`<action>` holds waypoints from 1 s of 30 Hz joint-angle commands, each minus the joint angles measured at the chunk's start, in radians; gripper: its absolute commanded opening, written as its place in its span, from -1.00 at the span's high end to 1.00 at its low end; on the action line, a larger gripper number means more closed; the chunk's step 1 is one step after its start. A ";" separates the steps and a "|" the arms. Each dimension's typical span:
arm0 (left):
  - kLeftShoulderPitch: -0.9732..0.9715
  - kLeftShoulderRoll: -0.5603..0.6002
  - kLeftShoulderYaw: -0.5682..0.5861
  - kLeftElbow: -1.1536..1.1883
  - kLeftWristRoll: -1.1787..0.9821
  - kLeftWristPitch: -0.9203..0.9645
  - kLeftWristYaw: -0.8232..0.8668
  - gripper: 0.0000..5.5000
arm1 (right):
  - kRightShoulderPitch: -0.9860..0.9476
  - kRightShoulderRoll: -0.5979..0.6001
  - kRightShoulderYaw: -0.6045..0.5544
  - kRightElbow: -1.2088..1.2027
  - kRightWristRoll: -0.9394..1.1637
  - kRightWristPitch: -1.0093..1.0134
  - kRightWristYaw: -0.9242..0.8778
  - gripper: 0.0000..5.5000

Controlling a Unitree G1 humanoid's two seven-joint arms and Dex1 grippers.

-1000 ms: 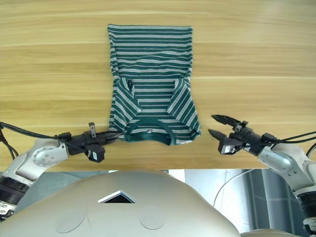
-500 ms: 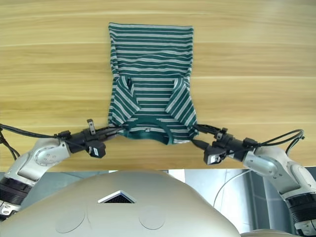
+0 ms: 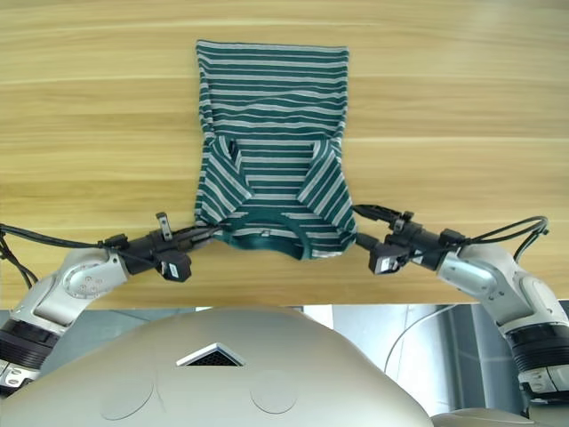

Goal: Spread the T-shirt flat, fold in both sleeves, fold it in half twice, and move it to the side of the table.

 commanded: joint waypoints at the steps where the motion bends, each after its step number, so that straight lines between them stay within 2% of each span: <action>1: 0.010 -0.005 -0.019 0.040 0.061 0.043 -0.012 0.96 | 0.025 0.003 0.053 0.004 -0.041 0.017 0.060 0.00; 10: 0.012 -0.003 -0.016 0.045 0.062 0.042 -0.011 0.96 | 0.001 0.013 0.085 0.038 -0.050 0.021 0.047 0.65; 16: 0.031 -0.007 -0.015 0.052 0.062 0.038 0.004 0.96 | -0.035 0.029 0.085 0.081 -0.061 0.022 0.029 0.99; 24: 0.047 -0.005 -0.006 0.053 0.055 0.036 0.026 0.96 | -0.074 0.036 0.081 0.129 -0.068 0.008 0.011 0.99; 30: 0.082 0.005 0.013 -0.019 -0.006 0.029 0.017 0.96 | -0.018 0.003 0.046 0.036 0.057 -0.026 0.032 0.99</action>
